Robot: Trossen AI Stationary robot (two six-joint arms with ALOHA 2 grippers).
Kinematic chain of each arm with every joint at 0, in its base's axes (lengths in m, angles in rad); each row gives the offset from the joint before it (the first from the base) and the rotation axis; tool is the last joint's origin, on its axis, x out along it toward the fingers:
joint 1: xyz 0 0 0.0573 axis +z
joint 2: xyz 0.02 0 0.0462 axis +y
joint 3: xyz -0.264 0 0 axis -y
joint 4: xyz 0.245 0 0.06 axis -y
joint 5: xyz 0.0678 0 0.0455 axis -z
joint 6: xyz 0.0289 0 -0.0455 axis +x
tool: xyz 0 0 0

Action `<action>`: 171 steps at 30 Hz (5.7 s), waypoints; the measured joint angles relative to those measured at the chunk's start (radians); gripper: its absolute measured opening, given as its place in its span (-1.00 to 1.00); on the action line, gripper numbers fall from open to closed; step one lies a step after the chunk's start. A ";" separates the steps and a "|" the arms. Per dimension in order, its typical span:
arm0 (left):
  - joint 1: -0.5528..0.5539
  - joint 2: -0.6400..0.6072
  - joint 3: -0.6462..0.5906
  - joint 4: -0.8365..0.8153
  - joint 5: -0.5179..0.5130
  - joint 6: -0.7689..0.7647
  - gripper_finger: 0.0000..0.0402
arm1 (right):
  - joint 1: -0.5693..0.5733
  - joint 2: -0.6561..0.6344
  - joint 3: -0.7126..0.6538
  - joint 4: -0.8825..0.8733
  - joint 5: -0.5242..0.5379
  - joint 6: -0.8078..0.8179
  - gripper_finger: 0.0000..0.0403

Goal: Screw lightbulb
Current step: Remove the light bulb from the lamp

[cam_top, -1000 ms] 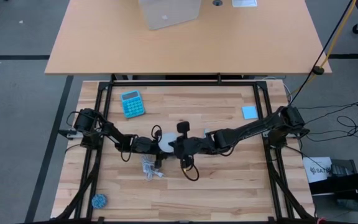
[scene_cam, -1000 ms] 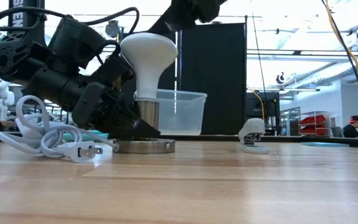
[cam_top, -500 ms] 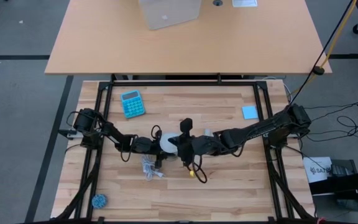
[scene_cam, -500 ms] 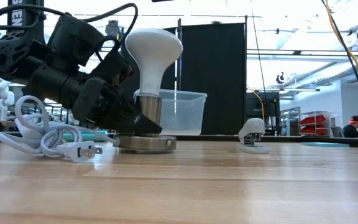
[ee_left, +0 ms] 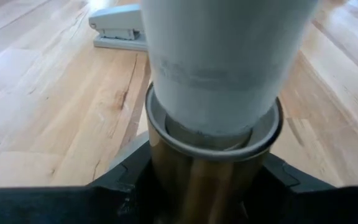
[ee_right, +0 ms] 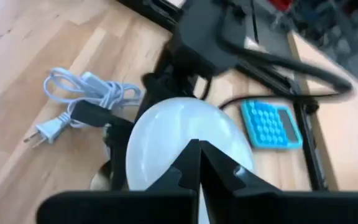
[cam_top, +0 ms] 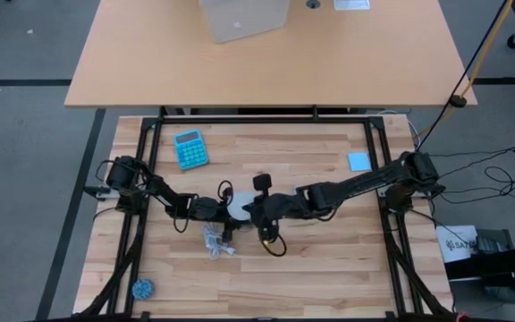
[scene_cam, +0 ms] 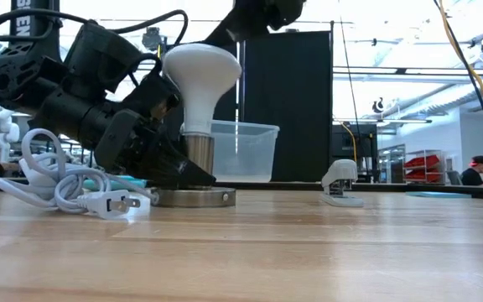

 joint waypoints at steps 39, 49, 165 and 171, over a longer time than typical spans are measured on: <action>0.041 -0.002 0.001 0.004 0.075 -0.106 -0.12 | 0.005 0.030 -0.002 0.056 -0.053 -0.030 -1.00; 0.042 -0.002 0.001 0.009 0.076 -0.125 -0.12 | 0.017 -0.005 -0.011 0.106 -0.011 -0.099 -1.00; 0.083 -0.003 0.006 0.048 -0.033 -0.041 0.04 | 0.147 -0.035 -0.623 0.826 0.612 0.604 -1.00; 0.083 -0.003 0.007 0.010 -0.033 -0.076 0.05 | 0.147 -0.035 -0.623 0.840 0.612 0.604 -1.00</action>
